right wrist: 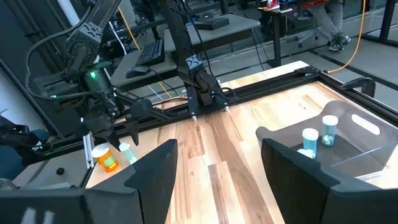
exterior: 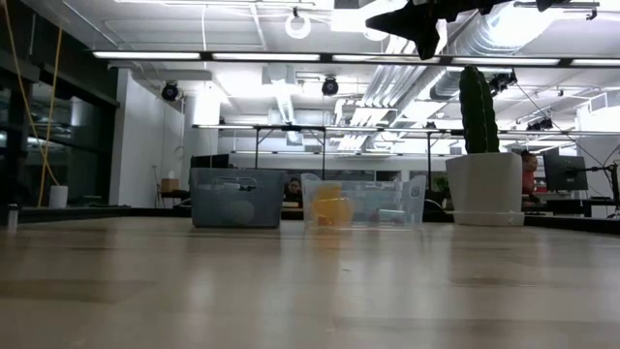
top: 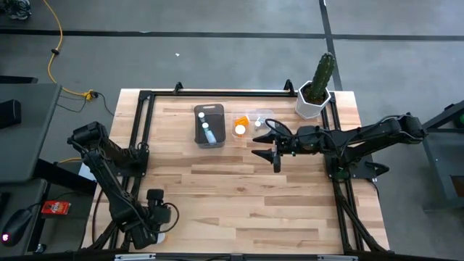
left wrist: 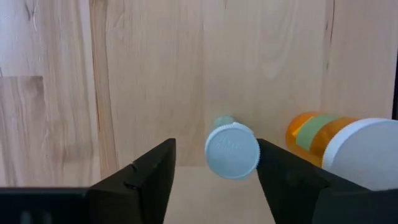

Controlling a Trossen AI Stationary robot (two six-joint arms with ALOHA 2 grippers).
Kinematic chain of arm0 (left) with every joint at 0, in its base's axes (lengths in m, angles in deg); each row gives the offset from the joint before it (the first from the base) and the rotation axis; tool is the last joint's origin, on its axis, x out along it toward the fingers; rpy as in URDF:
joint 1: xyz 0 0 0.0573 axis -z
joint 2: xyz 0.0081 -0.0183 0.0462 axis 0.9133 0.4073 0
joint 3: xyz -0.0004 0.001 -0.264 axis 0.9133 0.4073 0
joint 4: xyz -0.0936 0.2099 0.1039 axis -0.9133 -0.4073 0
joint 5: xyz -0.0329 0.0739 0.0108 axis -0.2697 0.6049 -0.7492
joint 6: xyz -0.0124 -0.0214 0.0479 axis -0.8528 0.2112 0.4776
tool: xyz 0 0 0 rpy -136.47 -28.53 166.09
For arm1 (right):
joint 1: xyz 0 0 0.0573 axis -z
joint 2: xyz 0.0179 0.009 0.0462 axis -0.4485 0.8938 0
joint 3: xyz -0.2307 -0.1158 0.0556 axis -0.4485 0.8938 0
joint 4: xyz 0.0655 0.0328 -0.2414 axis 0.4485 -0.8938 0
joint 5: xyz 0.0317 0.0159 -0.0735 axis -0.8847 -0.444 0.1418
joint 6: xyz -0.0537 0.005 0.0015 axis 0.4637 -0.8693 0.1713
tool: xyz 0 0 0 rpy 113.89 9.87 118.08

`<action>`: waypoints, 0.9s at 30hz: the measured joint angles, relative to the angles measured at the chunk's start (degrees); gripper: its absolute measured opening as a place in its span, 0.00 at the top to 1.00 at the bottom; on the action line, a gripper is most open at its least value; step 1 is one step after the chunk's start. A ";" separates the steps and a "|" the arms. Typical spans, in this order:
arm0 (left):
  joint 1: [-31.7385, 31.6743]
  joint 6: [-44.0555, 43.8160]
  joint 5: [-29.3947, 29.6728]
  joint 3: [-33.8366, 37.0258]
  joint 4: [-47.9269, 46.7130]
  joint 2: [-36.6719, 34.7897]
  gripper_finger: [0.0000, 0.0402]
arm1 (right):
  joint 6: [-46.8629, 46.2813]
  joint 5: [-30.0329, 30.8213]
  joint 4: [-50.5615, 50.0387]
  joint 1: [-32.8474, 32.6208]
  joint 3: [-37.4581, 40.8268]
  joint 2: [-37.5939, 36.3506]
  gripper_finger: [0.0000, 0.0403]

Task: Pick and place medicine bottles into bin by pill shape (circle, oval)
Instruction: Put the blue tablet bottle into the black bin

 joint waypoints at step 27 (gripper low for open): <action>-0.35 3.04 -0.14 0.00 0.04 2.75 0.63 | 1.06 0.81 0.00 0.02 0.00 0.01 0.44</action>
